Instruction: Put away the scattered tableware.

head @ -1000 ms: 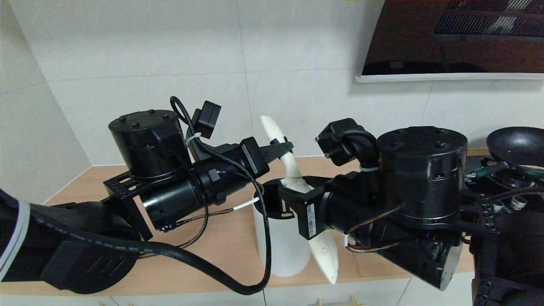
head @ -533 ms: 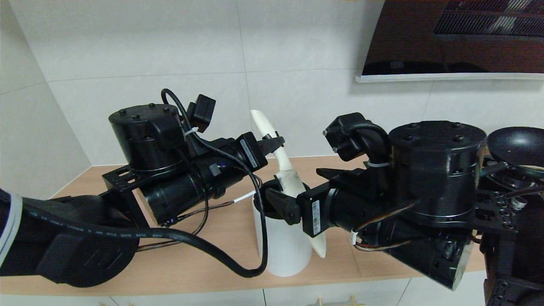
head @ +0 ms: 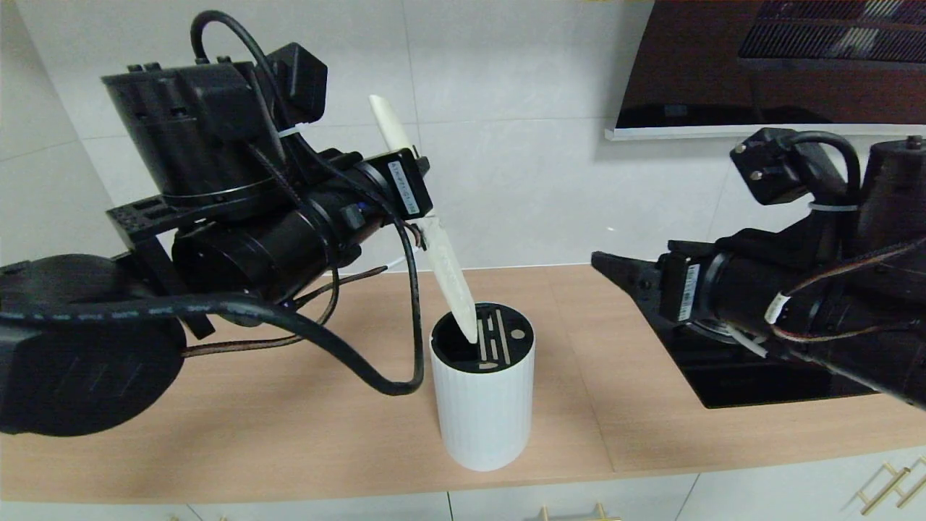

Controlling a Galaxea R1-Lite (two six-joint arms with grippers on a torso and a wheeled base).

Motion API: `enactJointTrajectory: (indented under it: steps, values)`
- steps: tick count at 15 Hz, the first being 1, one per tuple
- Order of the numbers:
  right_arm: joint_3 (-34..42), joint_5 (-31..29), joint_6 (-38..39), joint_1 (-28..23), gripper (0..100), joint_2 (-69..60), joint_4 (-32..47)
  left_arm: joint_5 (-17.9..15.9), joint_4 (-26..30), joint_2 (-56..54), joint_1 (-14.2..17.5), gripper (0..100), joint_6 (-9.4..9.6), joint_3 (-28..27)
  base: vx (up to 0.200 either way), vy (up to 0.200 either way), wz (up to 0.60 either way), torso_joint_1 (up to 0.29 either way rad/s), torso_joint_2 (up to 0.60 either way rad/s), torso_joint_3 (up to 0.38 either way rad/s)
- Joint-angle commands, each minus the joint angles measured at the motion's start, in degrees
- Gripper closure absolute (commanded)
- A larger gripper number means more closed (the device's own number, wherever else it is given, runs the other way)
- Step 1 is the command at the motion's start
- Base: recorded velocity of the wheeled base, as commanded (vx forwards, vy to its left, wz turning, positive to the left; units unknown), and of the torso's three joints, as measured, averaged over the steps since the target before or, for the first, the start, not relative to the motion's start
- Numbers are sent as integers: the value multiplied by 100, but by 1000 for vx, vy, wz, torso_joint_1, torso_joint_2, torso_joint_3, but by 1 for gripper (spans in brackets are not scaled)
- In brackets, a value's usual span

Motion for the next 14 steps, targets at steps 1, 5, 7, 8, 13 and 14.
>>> enactJointTrajectory:
  steps: [1,5,7,8,13,14]
  values:
    - [312,71,15,-438,0,-292,17,432,-40,-29,-180,100,546,-46,0,0,0,0,0,0]
    - [391,71,6,-535,0,-143,8,1319,-199,199,-707,100,678,34,0,0,0,0,0,0]
    - [426,62,6,-535,0,-81,8,1460,-401,384,-707,100,740,34,0,0,0,0,0,0]
    - [426,62,6,-535,0,-72,8,1583,-462,472,-707,100,819,34,0,0,0,0,0,0]
    - [444,62,-2,-535,0,-72,8,1768,-1148,1034,-707,100,1109,104,0,0,0,0,0,0]
    - [453,71,-2,-535,0,-72,8,1794,-1324,1148,-698,100,1188,104,0,0,0,0,0,0]
